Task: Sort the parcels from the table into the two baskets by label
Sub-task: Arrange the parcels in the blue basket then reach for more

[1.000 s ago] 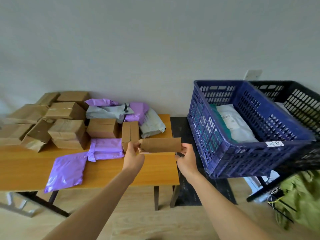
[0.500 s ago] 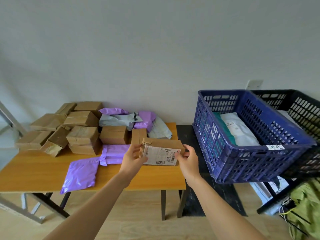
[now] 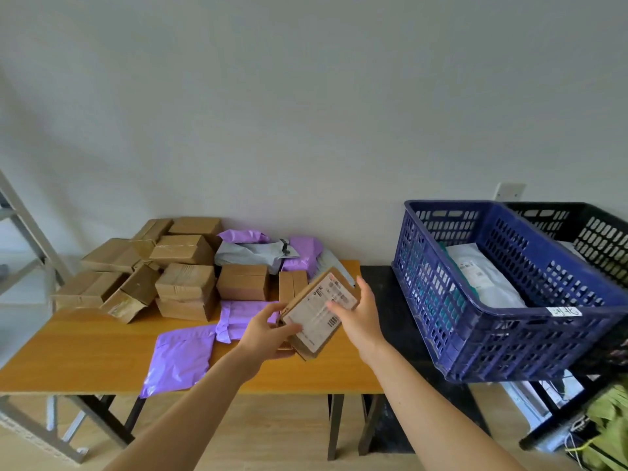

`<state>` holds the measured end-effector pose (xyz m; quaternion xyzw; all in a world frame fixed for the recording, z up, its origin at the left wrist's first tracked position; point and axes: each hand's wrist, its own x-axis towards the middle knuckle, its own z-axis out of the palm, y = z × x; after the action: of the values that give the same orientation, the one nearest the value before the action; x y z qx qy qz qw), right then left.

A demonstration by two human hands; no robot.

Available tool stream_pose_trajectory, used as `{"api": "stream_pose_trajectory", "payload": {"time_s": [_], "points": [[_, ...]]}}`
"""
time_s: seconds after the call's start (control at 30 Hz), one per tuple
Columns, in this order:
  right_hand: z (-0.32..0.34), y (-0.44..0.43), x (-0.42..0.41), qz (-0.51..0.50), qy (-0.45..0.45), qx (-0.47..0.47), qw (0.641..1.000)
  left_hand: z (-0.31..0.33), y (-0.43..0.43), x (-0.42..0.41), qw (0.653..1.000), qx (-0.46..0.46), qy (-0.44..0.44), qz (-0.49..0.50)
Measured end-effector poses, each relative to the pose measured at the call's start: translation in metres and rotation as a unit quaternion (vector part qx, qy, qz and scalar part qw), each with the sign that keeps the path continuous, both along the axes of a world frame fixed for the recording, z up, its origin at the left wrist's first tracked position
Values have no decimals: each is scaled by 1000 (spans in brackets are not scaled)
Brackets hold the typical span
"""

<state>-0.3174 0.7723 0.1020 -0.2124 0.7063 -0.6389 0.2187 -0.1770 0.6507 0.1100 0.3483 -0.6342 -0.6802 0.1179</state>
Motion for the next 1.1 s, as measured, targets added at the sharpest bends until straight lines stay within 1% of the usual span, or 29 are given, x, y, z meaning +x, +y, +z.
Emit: {"api": "stream_pose_trajectory", "payload": {"time_s": [0.07,0.1,0.13,0.2,0.37,0.5,0.67,0.9,1.1], "points": [[1,-7,5,-28,-45,-9,999,1,-6,1,999,37,29,22],[2,-10,8,-25,-74,-19,997,2,-8,1,997,50,41,29],[2,-12,10,-10,-101,-30,994,2,-11,1,996,58,51,33],[4,-14,14,23,-125,-52,990,2,-16,1,995,59,60,44],[10,-15,20,42,-112,-66,991,1,-27,2,998,13,57,35],[12,-17,26,43,-90,-54,994,5,-31,4,997,-56,51,-2],[12,-17,35,42,-70,-46,996,8,-39,6,995,-93,42,-1],[12,-11,44,26,-47,-41,998,16,-39,10,992,-111,53,-27],[4,9,44,-26,-55,-9,998,15,-29,-1,992,-92,57,-59]]}}
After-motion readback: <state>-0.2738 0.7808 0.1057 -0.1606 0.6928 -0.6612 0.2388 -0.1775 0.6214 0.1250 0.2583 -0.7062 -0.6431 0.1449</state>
